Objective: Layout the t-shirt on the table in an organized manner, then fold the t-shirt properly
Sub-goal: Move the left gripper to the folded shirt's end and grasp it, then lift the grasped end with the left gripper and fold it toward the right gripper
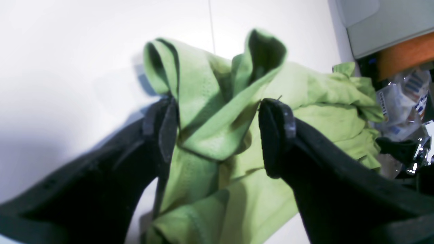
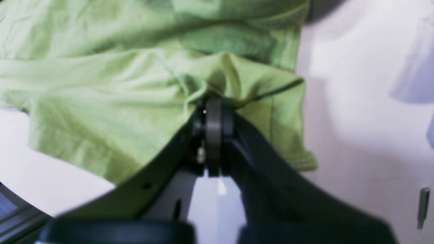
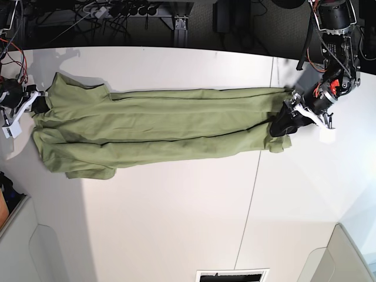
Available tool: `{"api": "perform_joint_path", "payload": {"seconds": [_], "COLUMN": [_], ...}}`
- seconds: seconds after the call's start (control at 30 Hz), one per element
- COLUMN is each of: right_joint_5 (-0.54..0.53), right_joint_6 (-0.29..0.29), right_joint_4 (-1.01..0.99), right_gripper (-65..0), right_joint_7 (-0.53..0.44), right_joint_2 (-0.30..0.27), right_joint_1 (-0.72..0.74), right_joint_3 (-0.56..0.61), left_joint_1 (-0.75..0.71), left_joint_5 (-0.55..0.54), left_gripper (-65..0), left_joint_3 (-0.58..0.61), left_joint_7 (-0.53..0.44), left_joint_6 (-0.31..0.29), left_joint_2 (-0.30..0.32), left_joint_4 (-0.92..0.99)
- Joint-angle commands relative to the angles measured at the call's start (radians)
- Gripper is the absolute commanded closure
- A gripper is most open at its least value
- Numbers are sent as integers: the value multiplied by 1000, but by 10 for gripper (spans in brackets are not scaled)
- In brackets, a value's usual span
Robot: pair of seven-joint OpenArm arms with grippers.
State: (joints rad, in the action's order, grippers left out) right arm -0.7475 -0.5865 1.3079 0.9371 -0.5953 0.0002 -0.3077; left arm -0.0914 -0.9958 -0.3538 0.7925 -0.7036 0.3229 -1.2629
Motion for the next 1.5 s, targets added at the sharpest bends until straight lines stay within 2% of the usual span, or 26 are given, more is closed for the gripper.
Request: {"api": "perform_joint_path", "payload": {"seconds": [0.0, 0.07, 0.2, 0.23, 0.4, 0.43, 0.53, 0.77, 0.9, 1.0, 1.13, 1.23, 1.37, 1.47], "right_joint_5": [-16, -17, -19, -19, -20, -19, -24, -46, -46, -46, -46, -46, -45, -42], "right_joint_6": [0, 0, 0, 0, 0, 0, 0, 0, 0, 0, 0, 0, 0, 0], "right_joint_4": [12, 12, 12, 12, 12, 12, 12, 12, 12, 12, 12, 12, 12, 12], "right_gripper": [0, 0, 0, 0, 0, 0, 0, 0, 0, 0, 0, 0, 0, 0], "right_joint_7": [-9, -9, -11, -11, -13, -13, -14, -14, -14, -15, -14, -14, -13, -13], "right_joint_2": [-22, -22, -22, -22, -22, -22, -22, -22, -21, -19, -16, -16, -16, -16], "right_joint_1": [16, 16, 16, 16, 16, 16, 16, 16, 20, 21, 21, 21, 21, 21], "right_joint_3": [-9, -9, -9, -9, -9, -9, -9, -9, -9, -9, -9, -9, -9, -9], "left_joint_1": [-4, -10, -14, -15, -44, -52, -82, -84, -55, -34, -13, -11, -11, -8], "left_joint_5": [16, 18, 48, 51, 84, 105, 170, 284, 399, 447, 422, 369, 349, 349], "left_gripper": [-393, -381, -199, -179, -168, -140, 0, 0, 0, 0, 0, 0, 0, 0], "left_joint_3": [1, 1, 1, 1, 4, 9, 21, 18, 12, 12, 14, 14, 36, 100], "left_joint_7": [24, 11, 8, 5, -64, -93, -171, -187, -183, -167, -35, 41, 60, 77], "left_joint_6": [5, 5, 5, 5, 5, 5, 5, 5, 5, 5, 10, 49, 50, 70], "left_joint_2": [6, 4, 4, 4, 4, 4, 4, 14, 16, 16, 15, 15, 15, 15], "left_joint_4": [-7, -8, -8, -8, -8, -8, -8, -24, -97, -187, -357, -494, -552, -552]}}
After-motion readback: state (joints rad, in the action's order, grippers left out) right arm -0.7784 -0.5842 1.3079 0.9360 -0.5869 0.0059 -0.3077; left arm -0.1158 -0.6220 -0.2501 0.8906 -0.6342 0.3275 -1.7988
